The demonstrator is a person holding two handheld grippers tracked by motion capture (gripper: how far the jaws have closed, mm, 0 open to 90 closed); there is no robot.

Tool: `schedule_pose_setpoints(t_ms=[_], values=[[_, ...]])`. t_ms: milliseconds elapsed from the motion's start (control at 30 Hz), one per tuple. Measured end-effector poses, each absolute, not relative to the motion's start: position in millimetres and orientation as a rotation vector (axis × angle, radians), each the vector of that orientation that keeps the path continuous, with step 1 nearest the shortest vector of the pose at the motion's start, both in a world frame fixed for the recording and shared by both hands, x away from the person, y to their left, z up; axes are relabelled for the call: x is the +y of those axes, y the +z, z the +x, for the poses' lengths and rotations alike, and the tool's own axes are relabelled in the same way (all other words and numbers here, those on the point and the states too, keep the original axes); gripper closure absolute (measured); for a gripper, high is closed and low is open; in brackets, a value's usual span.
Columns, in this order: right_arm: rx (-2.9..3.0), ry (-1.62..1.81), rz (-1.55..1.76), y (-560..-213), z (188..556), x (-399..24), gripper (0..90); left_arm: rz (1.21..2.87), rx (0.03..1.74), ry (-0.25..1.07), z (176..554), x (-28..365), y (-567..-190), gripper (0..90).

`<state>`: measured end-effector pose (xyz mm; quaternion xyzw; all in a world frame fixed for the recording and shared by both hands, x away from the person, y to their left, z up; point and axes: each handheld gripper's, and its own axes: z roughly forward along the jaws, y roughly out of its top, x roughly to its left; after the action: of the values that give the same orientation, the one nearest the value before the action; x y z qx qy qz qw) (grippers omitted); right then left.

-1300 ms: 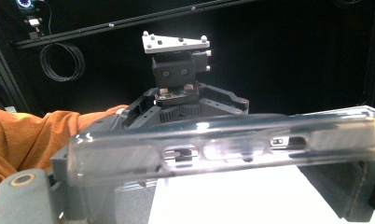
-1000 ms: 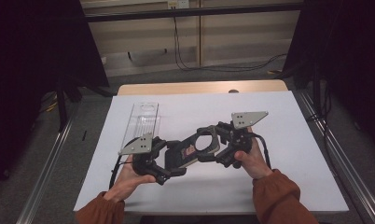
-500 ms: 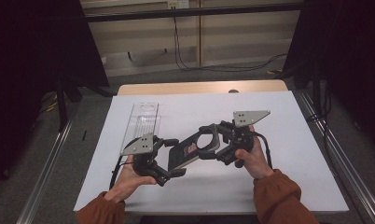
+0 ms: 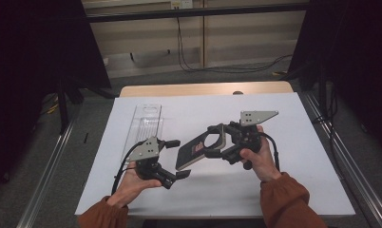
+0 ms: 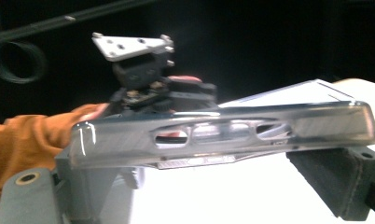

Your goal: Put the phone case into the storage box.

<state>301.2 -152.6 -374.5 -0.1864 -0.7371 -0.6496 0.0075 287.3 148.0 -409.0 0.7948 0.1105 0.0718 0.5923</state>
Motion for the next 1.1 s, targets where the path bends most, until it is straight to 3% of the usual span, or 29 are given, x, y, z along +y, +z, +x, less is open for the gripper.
schedule_pose_setpoints(t_ms=[867,1100], values=[[-2.571,-1.706,-0.483,-363.3,300.3,-139.8,11.9,1.904,0.190,0.112,288.8,125.8,-406.3,1.3],[-2.588,-1.688,-0.594,-364.0,304.8,-141.1,11.9,1.905,0.220,0.177,287.3,124.3,-407.3,1.6]])
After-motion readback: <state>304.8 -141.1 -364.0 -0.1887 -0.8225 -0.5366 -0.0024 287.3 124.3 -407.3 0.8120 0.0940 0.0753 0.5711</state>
